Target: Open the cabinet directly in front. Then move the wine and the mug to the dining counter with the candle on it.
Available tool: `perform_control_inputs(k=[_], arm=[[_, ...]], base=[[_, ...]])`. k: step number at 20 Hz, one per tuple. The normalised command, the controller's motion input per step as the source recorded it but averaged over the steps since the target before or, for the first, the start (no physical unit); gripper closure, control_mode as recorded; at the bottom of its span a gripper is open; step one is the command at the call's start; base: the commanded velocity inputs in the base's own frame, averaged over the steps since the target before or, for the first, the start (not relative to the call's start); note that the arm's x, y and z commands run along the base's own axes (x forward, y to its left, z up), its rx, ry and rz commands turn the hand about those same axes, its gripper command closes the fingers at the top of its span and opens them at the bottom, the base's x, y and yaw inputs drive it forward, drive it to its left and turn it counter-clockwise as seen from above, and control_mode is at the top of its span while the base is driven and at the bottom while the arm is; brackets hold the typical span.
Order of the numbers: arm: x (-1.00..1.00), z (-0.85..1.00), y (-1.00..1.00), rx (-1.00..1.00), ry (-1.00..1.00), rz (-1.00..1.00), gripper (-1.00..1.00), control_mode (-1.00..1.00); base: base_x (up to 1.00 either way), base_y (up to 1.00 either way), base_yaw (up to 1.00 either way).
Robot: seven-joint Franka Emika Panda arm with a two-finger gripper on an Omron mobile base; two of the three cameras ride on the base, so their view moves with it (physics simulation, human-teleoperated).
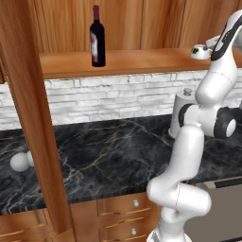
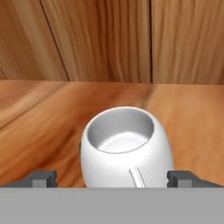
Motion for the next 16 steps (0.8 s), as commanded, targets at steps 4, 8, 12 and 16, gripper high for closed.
perform_control_inputs(k=[4,8,12,16], arm=[[0.00,-0.17,-0.07,0.00,-0.03,0.00,-1.00,-1.00],[0.00,-0.18,-0.42,0.00,-0.17,-0.02,-1.00,-1.00],[0.02,-0.03,0.03,0.00,0.00,0.00,-1.00,-1.00],[0.26,-0.12,0.23,-0.01,0.00,0.00,-1.00,-1.00]], base=[[0.00,0.00,0.00],[0.00,0.00,0.00],[0.00,0.00,0.00],[0.00,0.00,0.00]])
